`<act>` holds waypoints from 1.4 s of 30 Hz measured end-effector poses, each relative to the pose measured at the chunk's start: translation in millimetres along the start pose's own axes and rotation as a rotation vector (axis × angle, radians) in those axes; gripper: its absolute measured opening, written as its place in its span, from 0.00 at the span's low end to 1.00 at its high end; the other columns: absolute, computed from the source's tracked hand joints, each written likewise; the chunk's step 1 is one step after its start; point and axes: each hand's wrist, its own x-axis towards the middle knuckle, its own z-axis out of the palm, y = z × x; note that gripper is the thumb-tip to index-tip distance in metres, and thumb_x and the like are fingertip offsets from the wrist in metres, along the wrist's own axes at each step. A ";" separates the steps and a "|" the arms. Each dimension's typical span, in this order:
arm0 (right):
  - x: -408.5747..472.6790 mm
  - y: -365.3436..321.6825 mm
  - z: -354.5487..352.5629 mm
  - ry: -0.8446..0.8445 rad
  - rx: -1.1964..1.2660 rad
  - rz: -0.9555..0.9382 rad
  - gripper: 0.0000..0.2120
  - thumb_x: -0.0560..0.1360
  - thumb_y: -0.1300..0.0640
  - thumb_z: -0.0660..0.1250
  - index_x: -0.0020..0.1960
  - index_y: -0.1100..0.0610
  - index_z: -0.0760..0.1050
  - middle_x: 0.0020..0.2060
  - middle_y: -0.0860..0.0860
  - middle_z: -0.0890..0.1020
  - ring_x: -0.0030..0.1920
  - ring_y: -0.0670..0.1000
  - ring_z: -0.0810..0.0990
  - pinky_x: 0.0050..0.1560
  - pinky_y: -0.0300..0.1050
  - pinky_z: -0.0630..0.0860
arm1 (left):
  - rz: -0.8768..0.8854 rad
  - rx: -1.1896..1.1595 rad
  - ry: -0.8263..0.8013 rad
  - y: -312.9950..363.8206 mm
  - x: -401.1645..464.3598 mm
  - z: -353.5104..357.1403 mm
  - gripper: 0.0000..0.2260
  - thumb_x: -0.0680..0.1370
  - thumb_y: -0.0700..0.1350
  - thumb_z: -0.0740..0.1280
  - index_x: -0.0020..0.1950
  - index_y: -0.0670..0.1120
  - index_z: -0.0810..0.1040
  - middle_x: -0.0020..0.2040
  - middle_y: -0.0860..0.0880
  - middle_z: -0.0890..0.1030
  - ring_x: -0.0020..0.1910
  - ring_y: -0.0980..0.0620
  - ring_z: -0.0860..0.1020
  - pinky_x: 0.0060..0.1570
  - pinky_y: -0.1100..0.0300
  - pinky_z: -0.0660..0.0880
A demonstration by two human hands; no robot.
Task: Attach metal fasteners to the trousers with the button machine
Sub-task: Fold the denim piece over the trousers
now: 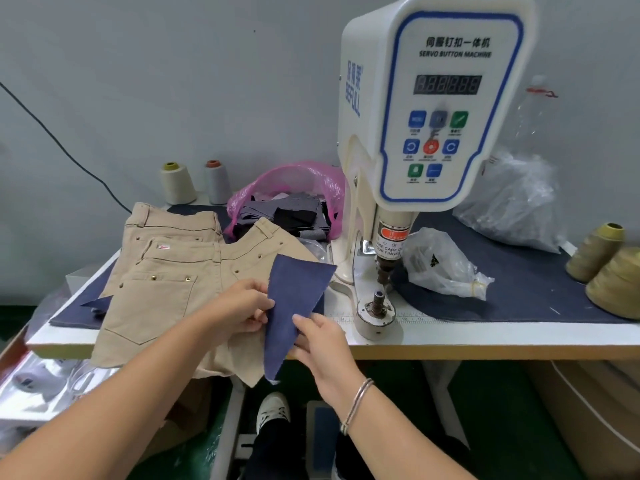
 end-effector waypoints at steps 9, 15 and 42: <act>-0.1 -9.8 1.2 0.014 -0.226 0.047 0.10 0.80 0.57 0.62 0.51 0.61 0.79 0.44 0.57 0.85 0.44 0.54 0.85 0.43 0.46 0.82 | -0.015 -0.018 0.103 -2.5 -9.0 3.2 0.05 0.79 0.35 0.62 0.53 0.43 0.69 0.38 0.44 0.78 0.31 0.52 0.79 0.30 0.62 0.78; -1.1 -4.2 4.0 0.034 -0.442 -0.041 0.09 0.78 0.59 0.64 0.50 0.64 0.79 0.46 0.60 0.84 0.48 0.56 0.83 0.43 0.42 0.81 | -0.028 0.048 0.100 -1.0 -7.4 1.6 0.08 0.78 0.35 0.63 0.53 0.44 0.68 0.37 0.45 0.78 0.29 0.52 0.80 0.28 0.60 0.77; -52.0 -104.0 -37.4 -0.163 -0.447 -0.520 0.10 0.75 0.55 0.61 0.48 0.49 0.81 0.35 0.42 0.83 0.36 0.38 0.79 0.37 0.32 0.74 | 0.801 1.108 -0.259 160.3 -41.6 -65.0 0.20 0.64 0.68 0.66 0.34 0.51 0.73 0.36 0.47 0.74 0.38 0.46 0.73 0.40 0.52 0.70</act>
